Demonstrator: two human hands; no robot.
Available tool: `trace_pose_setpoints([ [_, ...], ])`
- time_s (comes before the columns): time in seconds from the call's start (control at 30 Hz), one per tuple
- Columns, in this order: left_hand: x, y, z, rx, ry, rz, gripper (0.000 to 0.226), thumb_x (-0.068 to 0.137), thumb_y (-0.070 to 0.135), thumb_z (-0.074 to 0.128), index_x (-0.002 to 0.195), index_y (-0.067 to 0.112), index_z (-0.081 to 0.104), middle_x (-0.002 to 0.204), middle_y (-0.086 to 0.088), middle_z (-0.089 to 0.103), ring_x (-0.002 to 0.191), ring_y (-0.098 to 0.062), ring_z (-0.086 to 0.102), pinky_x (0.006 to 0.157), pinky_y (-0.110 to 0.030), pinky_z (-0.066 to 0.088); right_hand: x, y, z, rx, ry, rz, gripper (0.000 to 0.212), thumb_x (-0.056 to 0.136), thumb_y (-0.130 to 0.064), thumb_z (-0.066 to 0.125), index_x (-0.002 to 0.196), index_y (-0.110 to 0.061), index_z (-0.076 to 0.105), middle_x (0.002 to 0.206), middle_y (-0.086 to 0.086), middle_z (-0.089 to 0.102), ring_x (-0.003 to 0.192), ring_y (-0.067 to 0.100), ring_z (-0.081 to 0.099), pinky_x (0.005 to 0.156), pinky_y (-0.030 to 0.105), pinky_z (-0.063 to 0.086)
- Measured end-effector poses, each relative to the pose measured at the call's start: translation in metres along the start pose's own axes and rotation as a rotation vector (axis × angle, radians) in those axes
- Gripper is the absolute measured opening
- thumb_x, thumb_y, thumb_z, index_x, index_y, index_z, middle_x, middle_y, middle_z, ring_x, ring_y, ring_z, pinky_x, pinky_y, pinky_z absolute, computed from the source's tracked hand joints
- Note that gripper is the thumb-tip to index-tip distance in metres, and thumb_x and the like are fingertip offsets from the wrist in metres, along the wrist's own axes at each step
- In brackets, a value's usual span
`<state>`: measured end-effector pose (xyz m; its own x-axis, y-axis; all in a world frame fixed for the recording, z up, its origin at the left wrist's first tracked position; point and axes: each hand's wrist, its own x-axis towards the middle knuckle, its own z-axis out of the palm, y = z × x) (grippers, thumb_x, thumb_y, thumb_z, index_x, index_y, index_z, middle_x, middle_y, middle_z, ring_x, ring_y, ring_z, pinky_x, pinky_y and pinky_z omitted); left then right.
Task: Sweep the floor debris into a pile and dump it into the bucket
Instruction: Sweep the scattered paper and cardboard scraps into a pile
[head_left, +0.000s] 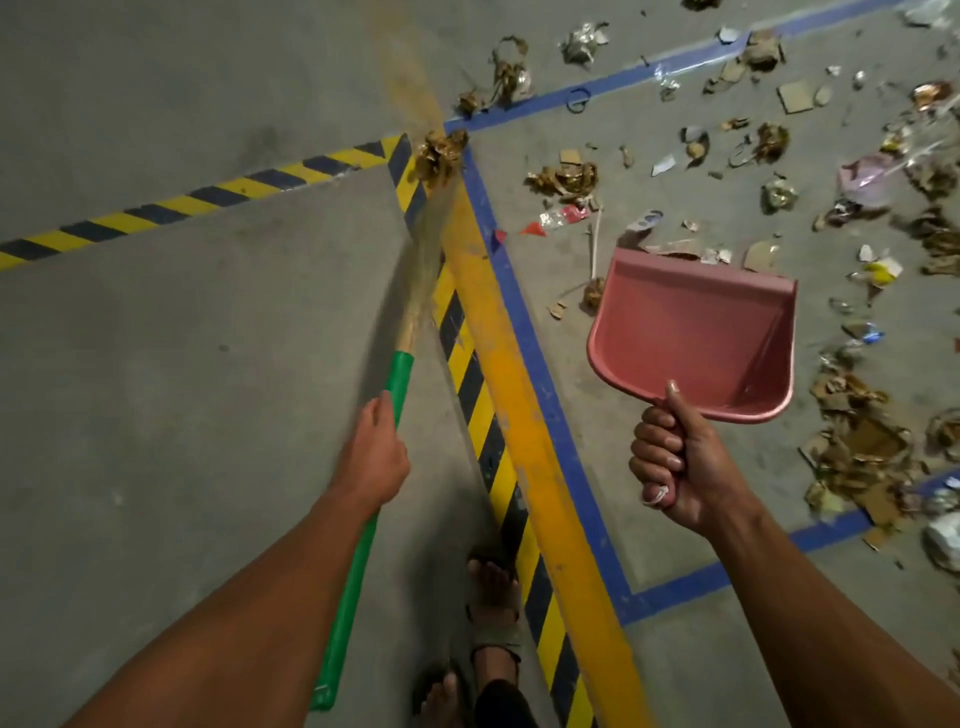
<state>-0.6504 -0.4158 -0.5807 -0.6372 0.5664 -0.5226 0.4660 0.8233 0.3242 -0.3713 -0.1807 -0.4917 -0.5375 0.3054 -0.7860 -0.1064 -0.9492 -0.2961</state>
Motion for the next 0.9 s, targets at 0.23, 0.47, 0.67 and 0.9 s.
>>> trace_pose_setpoints([
  [0.23, -0.001, 0.106, 0.074, 0.155, -0.264, 0.138, 0.073, 0.093, 0.009, 0.060, 0.157, 0.001, 0.025, 0.146, -0.019, 0.041, 0.127, -0.041, 0.054, 0.103, -0.048, 0.046, -0.019, 0.012, -0.063, 0.092, 0.048, -0.051, 0.048, 0.101, -0.055, 0.054, 0.070, -0.024, 0.035, 0.051, -0.010, 0.018, 0.034, 0.004, 0.021, 0.032, 0.021, 0.016],
  [0.47, -0.016, 0.187, 0.102, 0.194, -0.457, 0.653, 0.071, 0.093, 0.003, 0.055, 0.158, 0.016, 0.028, 0.149, -0.006, 0.042, 0.123, -0.034, 0.056, 0.098, -0.051, 0.052, -0.038, 0.025, -0.086, 0.168, 0.075, -0.102, 0.049, 0.103, -0.054, 0.054, 0.068, -0.024, 0.038, 0.048, -0.010, 0.024, 0.036, 0.004, 0.016, 0.038, 0.022, 0.009],
  [0.67, -0.027, 0.159, 0.074, 0.099, -0.275, 0.721, 0.072, 0.098, 0.010, 0.056, 0.162, 0.014, 0.022, 0.159, -0.001, 0.029, 0.130, -0.032, 0.053, 0.100, -0.049, 0.051, -0.057, 0.014, -0.079, 0.205, 0.078, -0.129, 0.049, 0.103, -0.055, 0.055, 0.069, -0.023, 0.039, 0.049, -0.010, 0.024, 0.034, 0.004, 0.022, 0.035, 0.021, 0.012],
  [0.9, -0.002, 0.142, 0.037, 0.101, 0.029, 0.197, 0.072, 0.100, 0.012, 0.057, 0.160, 0.004, 0.020, 0.155, -0.014, 0.033, 0.119, -0.039, 0.059, 0.096, -0.048, 0.050, -0.047, 0.006, -0.064, 0.223, 0.013, -0.110, 0.048, 0.103, -0.053, 0.056, 0.070, -0.022, 0.041, 0.050, -0.009, 0.025, 0.034, 0.003, 0.023, 0.033, 0.020, 0.015],
])
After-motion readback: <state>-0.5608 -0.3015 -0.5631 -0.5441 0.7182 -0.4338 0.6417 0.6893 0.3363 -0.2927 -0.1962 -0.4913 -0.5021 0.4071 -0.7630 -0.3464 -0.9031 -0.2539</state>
